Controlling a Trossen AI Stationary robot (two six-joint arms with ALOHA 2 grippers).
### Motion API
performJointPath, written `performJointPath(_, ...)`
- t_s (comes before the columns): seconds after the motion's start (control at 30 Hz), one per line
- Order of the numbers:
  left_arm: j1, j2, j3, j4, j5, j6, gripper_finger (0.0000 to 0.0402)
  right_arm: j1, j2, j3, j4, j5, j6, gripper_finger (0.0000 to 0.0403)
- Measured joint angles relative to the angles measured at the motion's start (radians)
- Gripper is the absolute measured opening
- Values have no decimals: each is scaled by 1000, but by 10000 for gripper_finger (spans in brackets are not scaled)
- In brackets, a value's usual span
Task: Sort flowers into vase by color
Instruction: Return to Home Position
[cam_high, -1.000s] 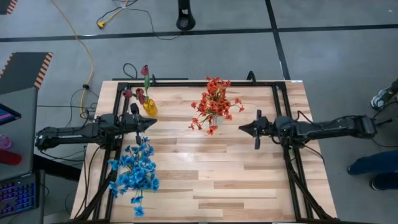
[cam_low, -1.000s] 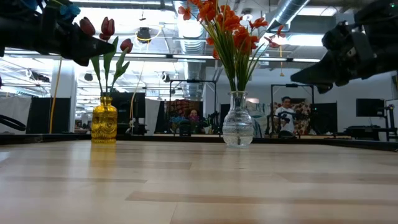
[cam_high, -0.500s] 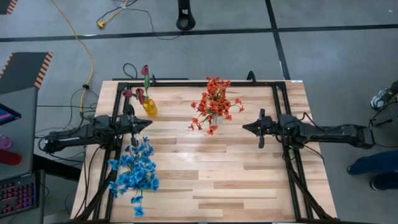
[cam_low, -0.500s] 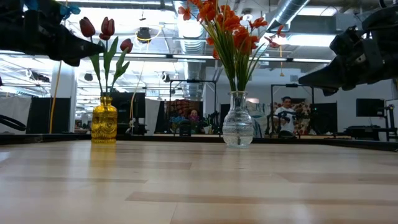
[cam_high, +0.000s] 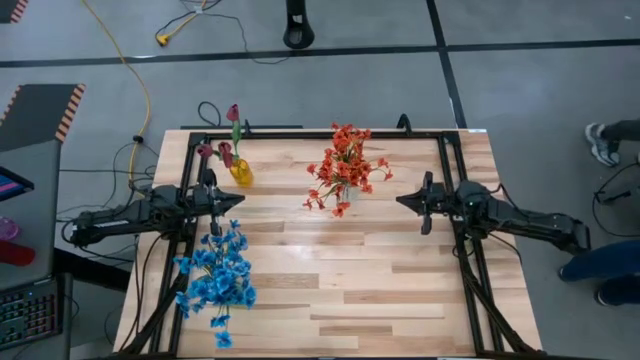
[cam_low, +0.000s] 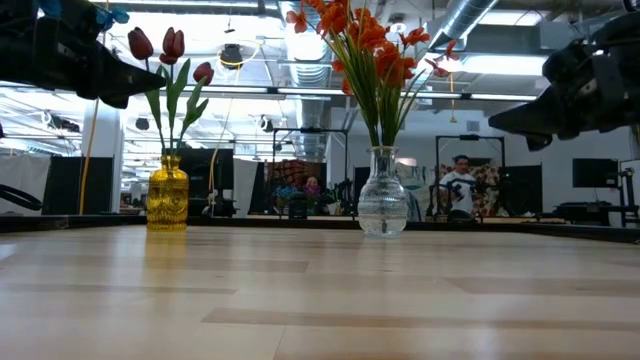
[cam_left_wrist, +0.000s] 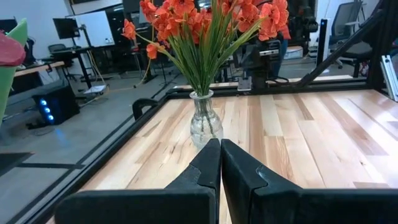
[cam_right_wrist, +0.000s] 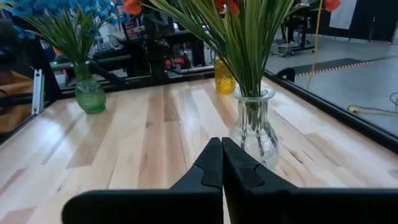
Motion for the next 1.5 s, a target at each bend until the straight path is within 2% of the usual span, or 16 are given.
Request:
performJointPath(0.3, 0, 0, 0, 29, 0, 9, 0, 0, -30, 24, 14, 0, -29, 39)
performJointPath(0.47, 0, 0, 0, 44, -1, 25, 0, 0, -123, 61, -113, 0, -28, 30)
performJointPath(0.67, 0, 0, 0, 38, -1, 25, 0, 0, -123, 76, -147, 2, -28, 32)
performJointPath(0.8, 0, 0, 0, 39, -1, 25, 0, 0, -123, 57, -114, 3, -21, 34)
performJointPath(0.93, 0, 0, 0, 38, 0, 25, 0, 0, -123, -5, 14, 11, -28, 30)
performJointPath(1.17, 0, 0, -3, 41, 0, 35, 0, 1, -118, -5, 11, 14, -27, 35)
performJointPath(1.33, 0, 1, -122, 221, 13, 34, 0, 1, -117, -5, 9, 14, -28, 39)
performJointPath(1.5, 0, 6, -130, 212, 29, 32, 0, 1, -117, -5, 8, 14, -27, 39)
